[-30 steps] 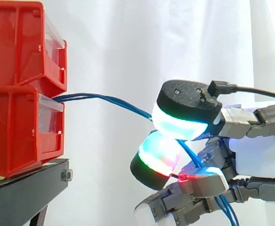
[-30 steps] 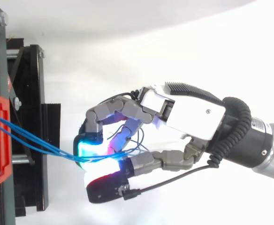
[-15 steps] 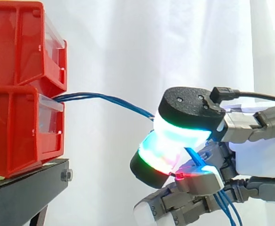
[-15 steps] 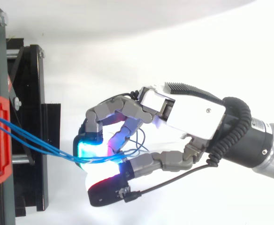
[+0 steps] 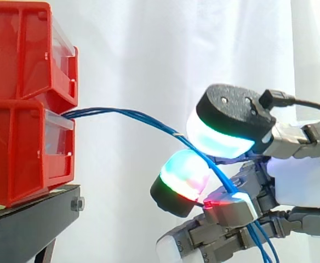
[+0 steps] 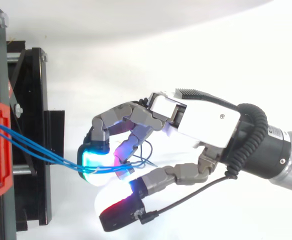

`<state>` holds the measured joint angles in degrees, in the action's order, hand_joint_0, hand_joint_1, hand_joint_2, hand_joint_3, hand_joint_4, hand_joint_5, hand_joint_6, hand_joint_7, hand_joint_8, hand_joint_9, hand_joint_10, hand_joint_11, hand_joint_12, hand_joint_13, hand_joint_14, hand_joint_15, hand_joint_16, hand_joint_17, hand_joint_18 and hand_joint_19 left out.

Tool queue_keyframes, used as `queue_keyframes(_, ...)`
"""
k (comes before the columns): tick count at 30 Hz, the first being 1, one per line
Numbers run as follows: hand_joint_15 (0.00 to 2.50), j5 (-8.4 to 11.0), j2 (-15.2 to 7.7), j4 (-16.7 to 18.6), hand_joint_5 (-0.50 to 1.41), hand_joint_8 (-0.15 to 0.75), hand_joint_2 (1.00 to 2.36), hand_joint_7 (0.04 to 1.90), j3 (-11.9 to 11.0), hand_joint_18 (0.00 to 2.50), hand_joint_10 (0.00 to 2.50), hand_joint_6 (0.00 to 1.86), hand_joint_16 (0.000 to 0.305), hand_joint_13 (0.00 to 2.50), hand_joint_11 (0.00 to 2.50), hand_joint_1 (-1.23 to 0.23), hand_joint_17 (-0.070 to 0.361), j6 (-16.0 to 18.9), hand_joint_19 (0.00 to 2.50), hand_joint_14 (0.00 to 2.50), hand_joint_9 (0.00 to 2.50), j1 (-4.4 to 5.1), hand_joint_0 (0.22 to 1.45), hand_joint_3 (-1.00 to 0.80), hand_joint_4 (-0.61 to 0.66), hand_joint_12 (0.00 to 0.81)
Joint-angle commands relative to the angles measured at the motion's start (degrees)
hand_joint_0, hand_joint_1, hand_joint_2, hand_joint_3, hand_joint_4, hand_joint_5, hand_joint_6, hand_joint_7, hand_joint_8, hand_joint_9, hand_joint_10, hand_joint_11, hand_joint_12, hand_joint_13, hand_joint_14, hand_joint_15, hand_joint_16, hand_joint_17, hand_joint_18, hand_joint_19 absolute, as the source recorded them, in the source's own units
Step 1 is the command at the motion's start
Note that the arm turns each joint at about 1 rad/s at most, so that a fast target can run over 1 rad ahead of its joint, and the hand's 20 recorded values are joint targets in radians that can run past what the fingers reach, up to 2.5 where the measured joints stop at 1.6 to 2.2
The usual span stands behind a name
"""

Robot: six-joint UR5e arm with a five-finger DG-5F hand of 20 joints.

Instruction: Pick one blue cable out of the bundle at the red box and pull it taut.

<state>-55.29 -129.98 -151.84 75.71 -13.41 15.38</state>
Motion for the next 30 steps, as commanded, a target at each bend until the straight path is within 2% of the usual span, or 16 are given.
queue_keyframes(1,0.36,0.0,0.0,0.0,-0.13,0.382,1.0,1.06,-0.1,0.56,0.01,0.87,0.065,0.67,1.32,-0.71,0.147,0.0,0.33,0.01,1.25,0.0,0.41,-0.5,0.14,0.412)
queue_keyframes(7,0.37,0.0,0.0,-0.2,-0.13,0.318,1.0,1.17,-0.5,0.47,0.02,0.87,0.053,0.63,1.37,-0.61,0.119,0.0,0.37,0.01,1.22,0.0,0.57,-0.5,0.1,0.356)
queue_keyframes(12,0.37,0.0,0.1,-0.2,-0.13,0.318,1.01,1.17,-0.6,0.48,0.02,0.88,0.053,0.64,1.38,-0.65,0.119,0.0,0.37,0.01,1.24,0.0,0.59,-0.31,0.09,0.357)
queue_keyframes(17,0.36,0.0,0.0,-0.2,-0.13,0.331,1.01,1.13,-0.6,0.51,0.01,0.89,0.056,0.65,1.38,-0.76,0.126,0.0,0.33,0.02,1.23,0.0,0.61,-0.24,0.1,0.376)
queue_keyframes(20,0.36,0.0,0.0,-0.1,-0.14,0.308,1.01,1.14,-0.6,0.49,0.02,0.89,0.052,0.64,1.38,-0.87,0.117,0.0,0.32,0.01,1.2,0.0,0.65,-0.3,0.1,0.355)
queue_keyframes(22,0.36,0.0,0.0,-0.2,-0.14,0.303,1.01,1.13,-0.7,0.5,0.02,0.89,0.052,0.64,1.37,-0.88,0.117,0.0,0.31,0.01,1.19,0.0,0.67,-0.37,0.1,0.351)
queue_keyframes(23,0.36,0.0,0.0,-0.2,-0.14,0.306,1.0,1.11,-0.7,0.5,0.02,0.88,0.052,0.64,1.38,-0.9,0.117,0.0,0.29,0.01,1.19,0.0,0.69,-0.48,0.11,0.347)
queue_keyframes(25,0.35,0.0,0.0,-0.2,-0.14,0.304,1.0,1.1,-1.0,0.49,0.01,0.88,0.052,0.64,1.37,-0.91,0.116,0.0,0.31,0.01,1.19,-0.09,0.67,-0.5,0.13,0.347)
queue_keyframes(27,0.37,0.0,0.0,-0.6,-0.14,0.307,1.0,1.11,-1.5,0.49,0.02,0.87,0.052,0.64,1.38,-0.88,0.118,0.0,0.33,0.01,1.2,-0.26,0.58,-0.5,0.13,0.347)
queue_keyframes(30,0.36,0.0,0.0,-1.2,-0.14,0.348,1.0,1.08,-2.0,0.51,0.01,0.87,0.059,0.66,1.37,-0.75,0.134,0.0,0.32,0.01,1.23,-0.26,0.47,-0.5,0.13,0.384)
